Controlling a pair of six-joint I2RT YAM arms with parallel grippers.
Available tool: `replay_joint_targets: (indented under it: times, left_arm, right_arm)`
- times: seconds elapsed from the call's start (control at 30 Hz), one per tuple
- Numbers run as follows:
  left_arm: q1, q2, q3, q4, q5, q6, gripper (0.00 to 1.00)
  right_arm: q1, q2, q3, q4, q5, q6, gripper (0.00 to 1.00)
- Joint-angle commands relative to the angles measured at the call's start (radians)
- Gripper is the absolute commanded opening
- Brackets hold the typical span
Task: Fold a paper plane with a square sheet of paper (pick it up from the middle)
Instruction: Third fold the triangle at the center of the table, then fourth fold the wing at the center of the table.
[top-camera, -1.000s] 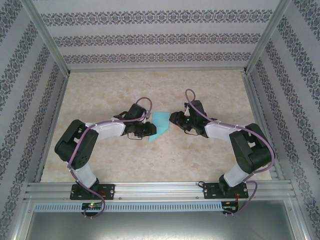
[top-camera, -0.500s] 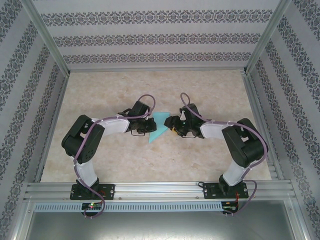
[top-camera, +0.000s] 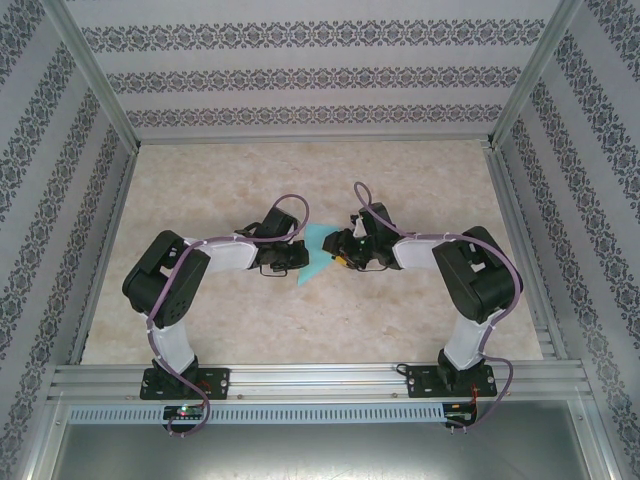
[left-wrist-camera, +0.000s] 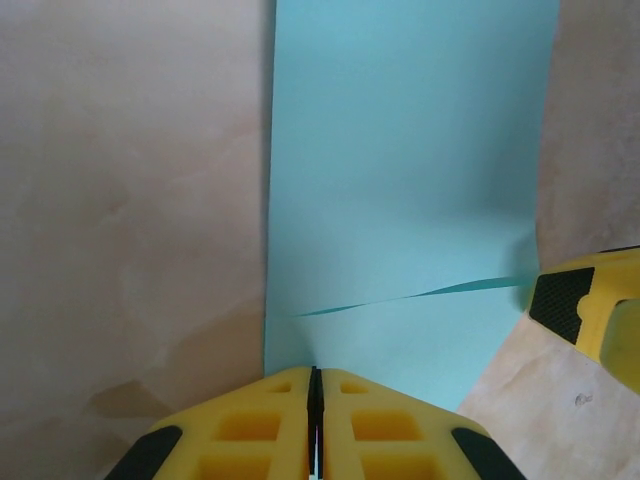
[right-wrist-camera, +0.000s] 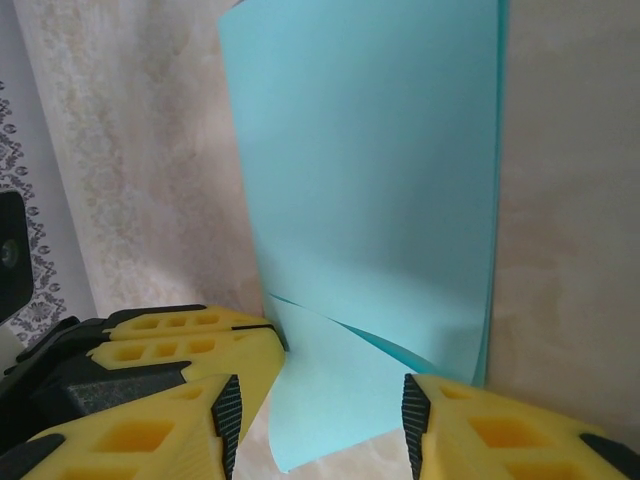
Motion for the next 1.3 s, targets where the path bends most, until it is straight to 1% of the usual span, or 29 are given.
replay_joint_targets:
  times: [0.0,0.1,0.17,0.3,0.67,0.8,1.1,1.27]
  left_arm:
    - [-0.002,-0.028,-0.022,0.008,-0.039,0.001,0.12]
    - [-0.002,-0.044,-0.018,0.006,-0.042,0.01,0.12]
    - [-0.002,-0.053,-0.014,0.002,-0.045,0.018,0.13]
    - [-0.002,-0.063,-0.003,-0.004,-0.053,0.024,0.15]
    - [-0.001,-0.094,-0.015,-0.015,-0.073,0.03,0.19]
    - [-0.002,-0.1,-0.015,-0.023,-0.079,0.032,0.21]
    - [0.006,-0.105,-0.007,-0.054,-0.099,0.037,0.22]
    - [0.021,-0.104,0.003,-0.072,-0.082,0.028,0.24]
  right_arm:
    - [0.007,-0.041,0.001,-0.058,0.059,-0.003,0.5]
    - [-0.005,-0.092,-0.03,-0.084,0.13,0.0,0.51]
    - [-0.014,-0.104,-0.043,-0.09,0.146,0.001,0.52]
    - [-0.014,-0.083,-0.031,-0.083,0.115,0.01,0.51]
    - [0.029,-0.019,0.016,-0.042,0.056,0.006,0.49]
    - [0.04,0.006,0.033,-0.012,0.019,0.005,0.45]
    - [0.049,0.054,0.046,0.09,-0.049,0.01,0.33]
    - [0.051,0.067,0.057,0.089,-0.066,-0.035,0.3]
